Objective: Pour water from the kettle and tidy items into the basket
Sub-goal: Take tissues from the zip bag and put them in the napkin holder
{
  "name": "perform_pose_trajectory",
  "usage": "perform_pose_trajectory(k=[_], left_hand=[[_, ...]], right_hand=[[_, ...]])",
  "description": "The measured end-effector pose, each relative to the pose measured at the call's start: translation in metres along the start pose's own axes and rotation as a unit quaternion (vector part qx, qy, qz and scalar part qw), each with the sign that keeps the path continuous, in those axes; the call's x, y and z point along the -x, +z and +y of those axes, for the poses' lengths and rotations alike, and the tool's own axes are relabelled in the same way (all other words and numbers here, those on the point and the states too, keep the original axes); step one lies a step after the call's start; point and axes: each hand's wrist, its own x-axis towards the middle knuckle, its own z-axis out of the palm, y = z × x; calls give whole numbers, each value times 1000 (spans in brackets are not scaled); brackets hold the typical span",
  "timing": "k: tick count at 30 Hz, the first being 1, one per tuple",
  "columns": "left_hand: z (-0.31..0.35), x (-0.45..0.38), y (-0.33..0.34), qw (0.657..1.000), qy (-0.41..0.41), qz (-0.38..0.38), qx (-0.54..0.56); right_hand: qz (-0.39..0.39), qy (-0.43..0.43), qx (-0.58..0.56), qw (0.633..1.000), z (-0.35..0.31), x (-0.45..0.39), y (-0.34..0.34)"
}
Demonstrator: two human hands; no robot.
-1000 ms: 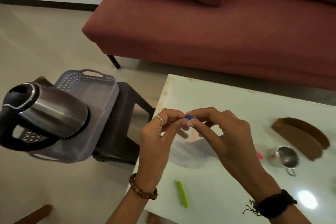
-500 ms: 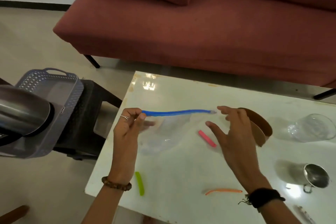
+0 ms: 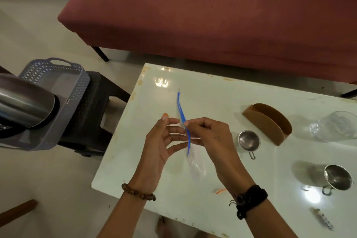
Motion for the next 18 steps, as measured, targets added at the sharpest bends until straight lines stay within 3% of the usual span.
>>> perform_pose_trajectory(k=[6, 13, 15, 18], left_hand=[[1, -2, 2, 1000, -16, -4, -13], [-14, 2, 1, 1000, -10, 28, -6], [-16, 3, 2, 998, 6, 58, -30], [-19, 6, 2, 994, 37, 82, -61]], right_hand=[[-41, -18, 44, 998, 1, 7, 0], [-14, -43, 110, 993, 5, 8, -7], [23, -102, 236, 966, 6, 9, -12], [62, -153, 431, 887, 6, 10, -22]])
